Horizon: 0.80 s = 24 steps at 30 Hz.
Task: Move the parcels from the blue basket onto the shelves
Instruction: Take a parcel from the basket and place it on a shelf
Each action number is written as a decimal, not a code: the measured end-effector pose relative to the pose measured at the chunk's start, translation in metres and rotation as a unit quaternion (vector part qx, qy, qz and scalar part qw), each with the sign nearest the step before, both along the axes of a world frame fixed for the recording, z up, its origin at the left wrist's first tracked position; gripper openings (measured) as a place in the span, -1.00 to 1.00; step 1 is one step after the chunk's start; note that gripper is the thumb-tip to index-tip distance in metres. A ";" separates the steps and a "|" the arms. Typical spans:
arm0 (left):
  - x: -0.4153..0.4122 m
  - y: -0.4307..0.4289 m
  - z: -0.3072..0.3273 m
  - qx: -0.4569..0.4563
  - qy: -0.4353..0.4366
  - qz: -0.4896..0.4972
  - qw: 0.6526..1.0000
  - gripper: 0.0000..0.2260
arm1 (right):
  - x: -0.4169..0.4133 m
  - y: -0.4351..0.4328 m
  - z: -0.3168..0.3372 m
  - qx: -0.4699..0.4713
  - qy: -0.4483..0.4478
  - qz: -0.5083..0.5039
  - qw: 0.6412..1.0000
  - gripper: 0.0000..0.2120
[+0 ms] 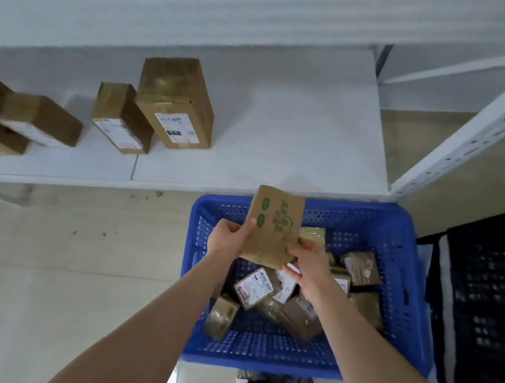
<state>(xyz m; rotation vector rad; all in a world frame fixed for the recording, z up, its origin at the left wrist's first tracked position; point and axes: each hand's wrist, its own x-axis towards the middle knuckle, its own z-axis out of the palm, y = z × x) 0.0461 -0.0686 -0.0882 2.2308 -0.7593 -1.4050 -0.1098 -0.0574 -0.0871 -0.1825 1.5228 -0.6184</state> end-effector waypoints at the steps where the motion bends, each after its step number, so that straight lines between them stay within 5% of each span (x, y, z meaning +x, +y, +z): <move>1: 0.000 0.002 0.026 -0.007 0.005 -0.007 1.000 -0.56 | -0.002 0.004 0.026 -0.002 -0.006 0.000 1.000 -0.61; 5: -0.001 0.008 0.121 -0.049 0.055 -0.040 0.997 -0.37 | -0.011 0.016 0.124 -0.039 -0.011 0.044 0.998 -0.44; 9: -0.003 0.016 0.211 -0.086 0.070 -0.095 0.989 -0.55 | -0.021 0.030 0.204 -0.065 -0.013 0.053 0.996 -0.45; 16: -0.012 0.054 0.313 -0.197 0.079 -0.161 0.964 -0.58 | -0.056 0.060 0.311 -0.120 -0.037 0.044 0.991 -0.68; 20: -0.023 0.080 0.362 -0.219 0.081 -0.162 0.959 -0.69 | -0.069 0.081 0.353 -0.146 -0.053 0.063 0.986 -0.47; 24: -0.030 0.108 0.403 -0.204 0.118 -0.098 0.967 -0.61 | -0.074 0.107 0.385 -0.175 -0.082 0.077 0.978 -0.64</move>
